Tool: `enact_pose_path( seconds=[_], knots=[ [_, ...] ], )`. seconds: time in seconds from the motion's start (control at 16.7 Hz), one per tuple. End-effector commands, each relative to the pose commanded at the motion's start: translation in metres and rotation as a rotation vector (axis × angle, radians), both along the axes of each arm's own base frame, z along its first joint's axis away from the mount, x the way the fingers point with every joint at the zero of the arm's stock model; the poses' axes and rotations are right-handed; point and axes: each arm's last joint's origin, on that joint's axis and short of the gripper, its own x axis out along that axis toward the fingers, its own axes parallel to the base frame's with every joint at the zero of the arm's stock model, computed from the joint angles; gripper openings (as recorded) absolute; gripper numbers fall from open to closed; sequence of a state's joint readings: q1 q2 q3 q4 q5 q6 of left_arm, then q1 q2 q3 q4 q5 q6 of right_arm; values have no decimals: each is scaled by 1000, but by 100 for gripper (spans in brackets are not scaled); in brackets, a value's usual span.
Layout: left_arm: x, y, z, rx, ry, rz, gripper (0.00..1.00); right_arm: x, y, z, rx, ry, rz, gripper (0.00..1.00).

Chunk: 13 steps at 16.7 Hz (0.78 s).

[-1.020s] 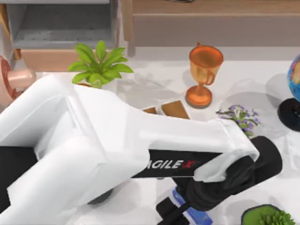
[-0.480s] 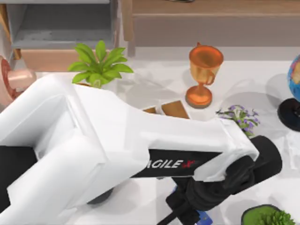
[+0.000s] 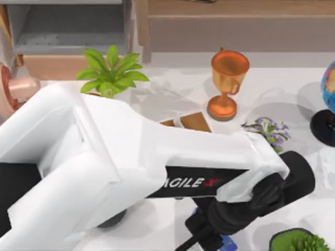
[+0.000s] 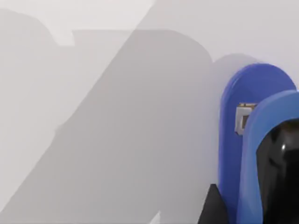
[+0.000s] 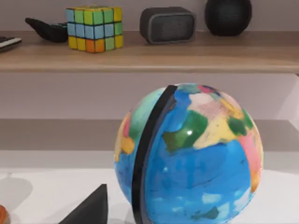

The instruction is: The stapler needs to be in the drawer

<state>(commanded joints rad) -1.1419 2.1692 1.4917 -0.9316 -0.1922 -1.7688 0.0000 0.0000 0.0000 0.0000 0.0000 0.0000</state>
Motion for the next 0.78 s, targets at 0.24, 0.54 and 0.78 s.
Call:
enact_pose_path(
  seconds=[0.24, 0.54, 0.78],
  knots=[
    [0, 0, 14, 4, -2, -1, 0, 0, 0, 0, 0, 0, 0, 100],
    [0, 0, 29, 0, 1, 0, 0, 0, 0, 0, 0, 0, 0, 100],
    [3, 2, 29, 2, 0, -2, 0, 0, 0, 0, 0, 0, 0, 100]
  ],
)
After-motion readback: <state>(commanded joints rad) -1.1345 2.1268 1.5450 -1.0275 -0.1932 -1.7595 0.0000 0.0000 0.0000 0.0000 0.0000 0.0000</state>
